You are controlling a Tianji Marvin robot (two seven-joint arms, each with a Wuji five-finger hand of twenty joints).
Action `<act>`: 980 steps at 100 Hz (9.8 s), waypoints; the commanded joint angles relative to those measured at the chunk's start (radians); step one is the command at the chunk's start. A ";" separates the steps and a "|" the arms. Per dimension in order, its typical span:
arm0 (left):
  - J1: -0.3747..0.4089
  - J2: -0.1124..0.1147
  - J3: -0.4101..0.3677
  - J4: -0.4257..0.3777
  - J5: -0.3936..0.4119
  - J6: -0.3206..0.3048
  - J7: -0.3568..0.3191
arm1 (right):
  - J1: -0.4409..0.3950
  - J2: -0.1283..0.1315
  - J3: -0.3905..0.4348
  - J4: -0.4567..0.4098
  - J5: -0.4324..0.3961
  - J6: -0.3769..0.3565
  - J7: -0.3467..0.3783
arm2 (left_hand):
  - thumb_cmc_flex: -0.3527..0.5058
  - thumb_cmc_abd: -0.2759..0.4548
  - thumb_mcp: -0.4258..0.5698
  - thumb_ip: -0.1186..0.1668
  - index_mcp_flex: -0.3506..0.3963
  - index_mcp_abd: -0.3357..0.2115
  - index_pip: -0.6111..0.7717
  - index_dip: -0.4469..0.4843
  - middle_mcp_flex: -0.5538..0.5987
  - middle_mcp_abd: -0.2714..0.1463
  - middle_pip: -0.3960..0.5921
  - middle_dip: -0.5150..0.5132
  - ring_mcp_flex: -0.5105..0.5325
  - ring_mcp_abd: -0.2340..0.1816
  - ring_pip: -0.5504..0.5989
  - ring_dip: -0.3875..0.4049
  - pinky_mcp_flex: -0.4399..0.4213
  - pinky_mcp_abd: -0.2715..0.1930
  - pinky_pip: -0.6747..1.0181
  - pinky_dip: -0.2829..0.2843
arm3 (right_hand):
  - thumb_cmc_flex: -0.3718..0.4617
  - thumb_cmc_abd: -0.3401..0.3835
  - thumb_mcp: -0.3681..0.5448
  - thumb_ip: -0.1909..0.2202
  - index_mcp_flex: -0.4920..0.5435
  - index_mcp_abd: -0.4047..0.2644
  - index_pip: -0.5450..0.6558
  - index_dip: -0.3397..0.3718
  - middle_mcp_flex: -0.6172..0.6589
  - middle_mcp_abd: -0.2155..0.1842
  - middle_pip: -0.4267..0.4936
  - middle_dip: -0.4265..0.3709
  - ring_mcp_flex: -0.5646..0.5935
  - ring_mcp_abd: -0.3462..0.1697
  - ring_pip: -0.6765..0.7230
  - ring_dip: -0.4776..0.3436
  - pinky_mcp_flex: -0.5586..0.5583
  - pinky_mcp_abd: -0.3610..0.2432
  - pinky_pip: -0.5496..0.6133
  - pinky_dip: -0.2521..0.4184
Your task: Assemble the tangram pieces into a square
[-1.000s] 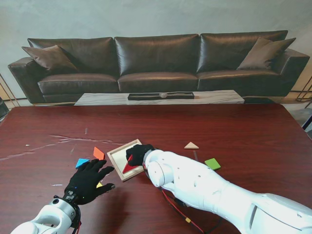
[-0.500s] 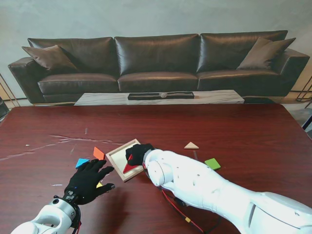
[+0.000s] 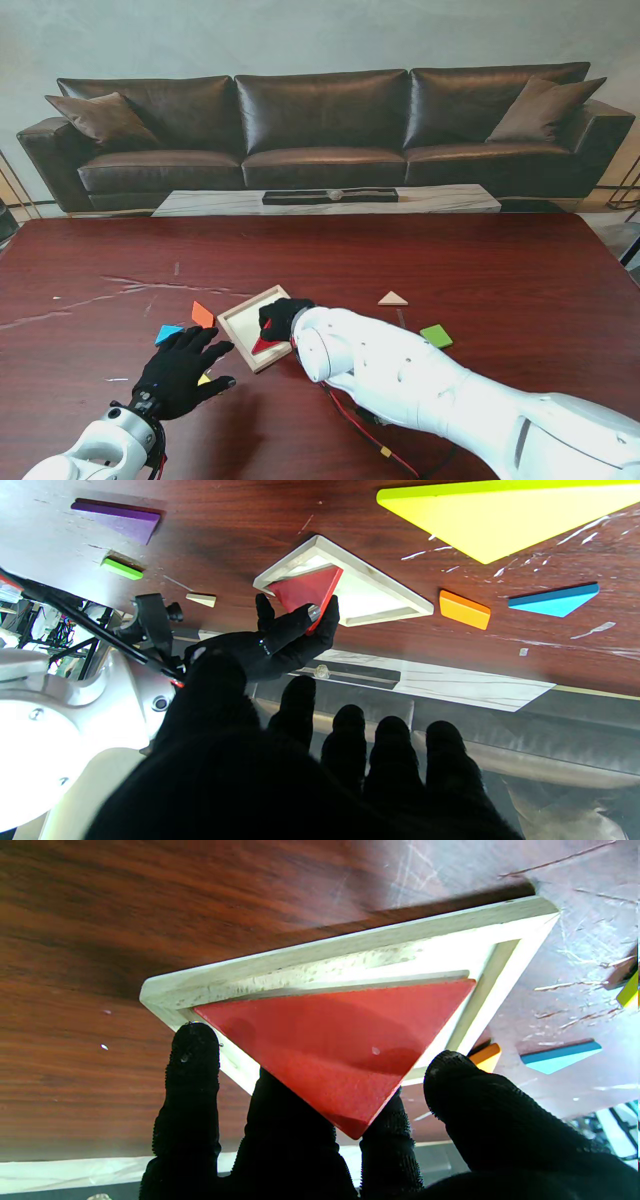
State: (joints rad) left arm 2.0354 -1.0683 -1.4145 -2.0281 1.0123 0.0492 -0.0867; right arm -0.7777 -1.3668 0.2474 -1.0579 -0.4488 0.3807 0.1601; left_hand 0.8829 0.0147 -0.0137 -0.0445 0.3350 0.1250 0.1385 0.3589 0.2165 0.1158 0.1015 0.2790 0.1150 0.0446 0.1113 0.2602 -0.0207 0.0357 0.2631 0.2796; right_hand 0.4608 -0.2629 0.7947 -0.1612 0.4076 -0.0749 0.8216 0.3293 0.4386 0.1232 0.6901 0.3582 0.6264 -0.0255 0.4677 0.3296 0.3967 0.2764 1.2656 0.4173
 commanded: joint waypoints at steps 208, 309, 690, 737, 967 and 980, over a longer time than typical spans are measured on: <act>-0.011 0.002 0.014 0.003 -0.009 0.007 -0.006 | -0.034 0.026 0.031 0.048 -0.036 -0.175 -0.085 | 0.022 0.032 0.000 0.040 -0.011 -0.011 -0.007 0.001 -0.015 -0.036 -0.014 0.000 -0.019 -0.025 -0.018 -0.009 0.001 -0.015 -0.014 0.010 | -0.067 0.106 -0.159 0.029 -0.094 -0.034 -0.087 -0.053 -0.098 -0.141 -0.150 -0.075 -0.303 -0.054 -0.128 -0.078 -0.460 -0.226 -0.322 -0.186; -0.015 0.003 0.021 0.004 -0.005 0.014 -0.008 | -0.016 0.101 0.015 -0.140 -0.008 0.031 0.096 | 0.032 0.035 0.001 0.040 -0.005 -0.014 -0.002 0.002 -0.017 -0.033 -0.014 0.000 -0.020 -0.019 -0.018 -0.009 0.002 -0.016 -0.013 0.010 | 0.010 0.228 -0.552 0.053 0.011 -0.012 -0.119 -0.031 0.169 -0.017 -0.121 -0.043 0.254 0.184 -0.084 -0.016 -0.038 0.068 -0.083 -0.043; -0.138 0.022 0.063 0.220 0.006 0.124 -0.121 | -1.005 0.328 1.108 -0.811 -0.412 -0.573 0.073 | 0.019 -0.239 0.232 0.046 -0.148 -0.112 0.032 -0.019 -0.114 0.005 -0.096 -0.008 -0.076 0.171 -0.025 0.017 -0.003 0.262 0.064 0.018 | 0.126 0.235 -0.848 0.071 -0.165 -0.047 -0.236 -0.024 -0.073 -0.097 -0.246 -0.102 -0.200 0.021 -0.291 -0.115 -0.372 -0.068 -0.368 -0.207; -0.253 0.036 0.134 0.312 0.031 0.159 -0.192 | -0.859 0.350 1.077 -0.689 -0.395 -0.684 0.167 | 0.014 -0.245 0.266 0.042 -0.183 -0.108 0.003 -0.027 -0.117 0.021 -0.111 -0.064 -0.084 0.175 -0.048 0.023 -0.010 0.283 0.071 0.026 | 0.112 0.256 -0.844 0.073 -0.164 -0.048 -0.241 -0.022 -0.092 -0.104 -0.250 -0.102 -0.223 0.013 -0.296 -0.117 -0.390 -0.065 -0.374 -0.213; -0.197 0.060 0.141 0.342 0.186 0.129 -0.340 | -0.853 0.348 1.088 -0.659 -0.339 -0.657 0.172 | 0.286 -0.430 0.529 -0.028 0.052 0.057 0.330 -0.039 -0.086 0.105 0.041 0.292 0.260 -0.018 0.708 0.510 0.506 -0.178 0.738 0.042 | 0.125 0.356 -0.845 0.074 -0.114 -0.071 -0.220 -0.005 0.018 -0.116 -0.239 -0.096 -0.120 0.000 -0.267 -0.105 -0.357 -0.024 -0.331 -0.198; -0.206 0.060 0.149 0.359 0.178 0.129 -0.320 | -0.856 0.348 1.093 -0.659 -0.340 -0.655 0.174 | 0.300 -0.429 0.465 -0.016 0.145 0.007 0.370 -0.026 -0.010 0.007 0.228 0.226 0.361 -0.025 0.716 0.526 0.553 -0.184 0.790 0.114 | 0.126 0.355 -0.845 0.075 -0.114 -0.072 -0.220 -0.005 0.021 -0.116 -0.241 -0.096 -0.115 0.000 -0.267 -0.104 -0.355 -0.023 -0.330 -0.197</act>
State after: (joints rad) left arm 1.7899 -1.0116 -1.2881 -1.7632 1.2045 0.1788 -0.3680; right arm -1.6254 -1.0186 1.3393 -1.7151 -0.7862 -0.2758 0.3319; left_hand 1.1256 -0.3662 0.5314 -0.0339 0.2556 0.0555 0.3107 0.2836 0.1769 0.1678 0.2555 0.5355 0.3181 0.1356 0.6970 0.7668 0.4474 -0.0264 0.9178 0.2806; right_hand 0.6082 0.0547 -0.0370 -0.1178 0.2931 -0.1191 0.5952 0.3167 0.4388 0.0185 0.4517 0.2657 0.5003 -0.0036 0.2011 0.2302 0.0403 0.2357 0.9195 0.2214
